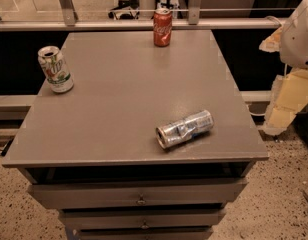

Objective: Move redbull can near 7up can

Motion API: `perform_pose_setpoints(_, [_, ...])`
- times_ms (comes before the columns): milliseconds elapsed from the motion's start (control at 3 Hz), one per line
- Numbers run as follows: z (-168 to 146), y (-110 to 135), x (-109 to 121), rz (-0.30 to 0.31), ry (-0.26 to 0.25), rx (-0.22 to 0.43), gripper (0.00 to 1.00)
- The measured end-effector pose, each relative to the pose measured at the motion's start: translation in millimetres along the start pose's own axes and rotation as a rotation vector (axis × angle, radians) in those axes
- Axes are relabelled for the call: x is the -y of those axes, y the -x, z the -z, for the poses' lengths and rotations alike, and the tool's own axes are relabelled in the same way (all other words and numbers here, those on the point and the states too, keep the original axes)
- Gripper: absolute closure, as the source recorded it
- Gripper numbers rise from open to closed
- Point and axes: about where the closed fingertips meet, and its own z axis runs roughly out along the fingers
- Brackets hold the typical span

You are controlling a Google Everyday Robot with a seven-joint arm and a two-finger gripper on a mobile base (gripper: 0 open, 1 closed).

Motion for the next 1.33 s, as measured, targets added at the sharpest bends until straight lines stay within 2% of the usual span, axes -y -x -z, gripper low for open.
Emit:
perform_pose_setpoints(667, [-1,1,0,0.004,0.003,0.007,0.0])
perform_pose_setpoints(1000, [-26,15,-5,0.055,0.042,0.049,0.0])
perform_pose_setpoints(1333, [-70,39,-14,0.143,0.088,0.088,0.0])
